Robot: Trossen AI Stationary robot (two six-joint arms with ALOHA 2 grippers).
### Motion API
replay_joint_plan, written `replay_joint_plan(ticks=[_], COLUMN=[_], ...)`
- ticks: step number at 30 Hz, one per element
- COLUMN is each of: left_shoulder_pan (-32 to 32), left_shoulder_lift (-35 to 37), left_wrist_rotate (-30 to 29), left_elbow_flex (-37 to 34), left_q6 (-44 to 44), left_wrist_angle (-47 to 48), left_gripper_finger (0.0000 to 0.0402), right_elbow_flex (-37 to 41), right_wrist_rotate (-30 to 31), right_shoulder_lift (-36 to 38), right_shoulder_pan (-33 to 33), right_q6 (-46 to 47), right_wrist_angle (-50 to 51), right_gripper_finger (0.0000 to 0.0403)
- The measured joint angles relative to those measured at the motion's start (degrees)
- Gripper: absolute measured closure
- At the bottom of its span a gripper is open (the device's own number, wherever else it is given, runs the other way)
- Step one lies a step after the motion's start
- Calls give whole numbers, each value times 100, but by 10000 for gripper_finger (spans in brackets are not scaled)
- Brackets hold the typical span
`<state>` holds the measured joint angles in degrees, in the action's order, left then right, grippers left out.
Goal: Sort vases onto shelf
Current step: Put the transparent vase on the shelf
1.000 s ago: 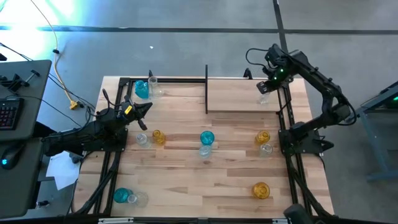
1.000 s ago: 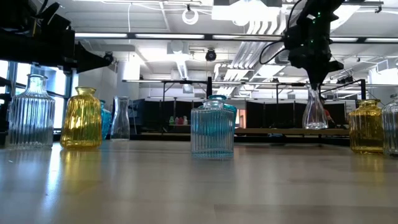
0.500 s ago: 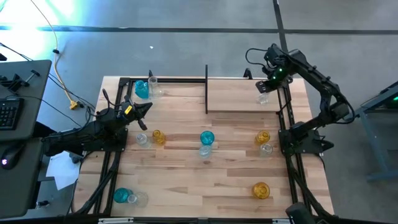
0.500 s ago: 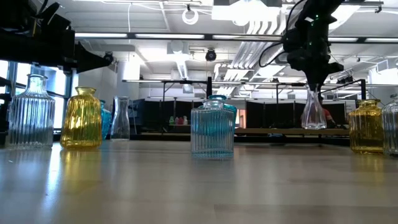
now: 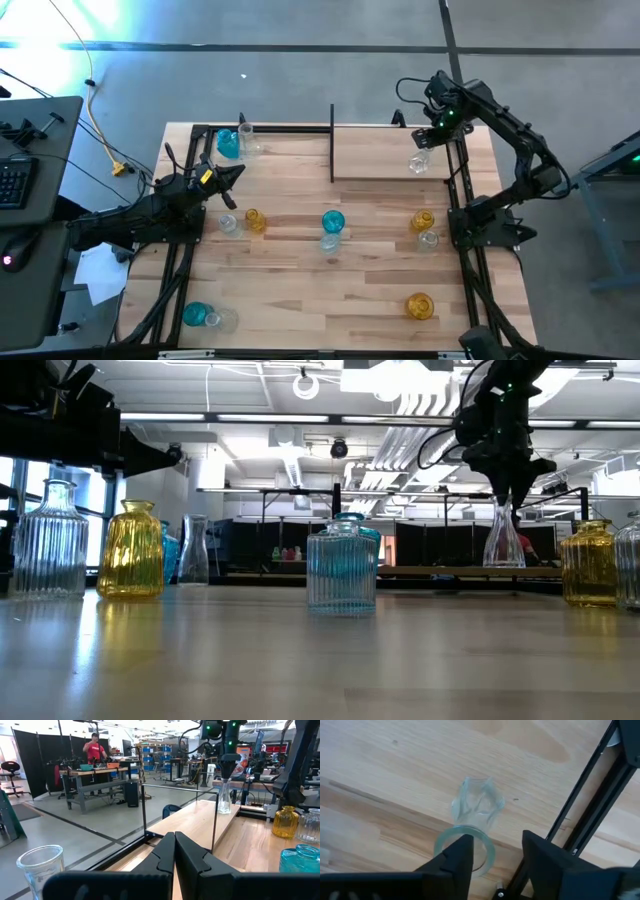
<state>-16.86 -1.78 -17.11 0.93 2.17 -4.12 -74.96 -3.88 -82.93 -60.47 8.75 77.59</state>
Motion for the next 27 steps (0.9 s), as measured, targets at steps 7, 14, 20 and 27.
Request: replay_joint_plan(ticks=[7,14,20,27], left_shoulder_pan=[2,1,2,2], left_shoulder_lift=[0,0,0,0], left_wrist_rotate=[0,0,0,0], left_elbow_flex=[0,0,0,0], left_q6=[0,-2,-2,0], left_wrist_angle=[0,0,0,0], left_gripper_finger=[401,401,401,401], right_elbow_flex=[-232,-1232,-2026,-1788], right_wrist_rotate=[47,383,407,376], right_shoulder_lift=[1,5,13,215], right_shoulder_pan=[0,20,544,1822], right_q6=[28,-26,-228,137], right_wrist_angle=[48,492,1189,1234], right_gripper_finger=[229,229,253,371])
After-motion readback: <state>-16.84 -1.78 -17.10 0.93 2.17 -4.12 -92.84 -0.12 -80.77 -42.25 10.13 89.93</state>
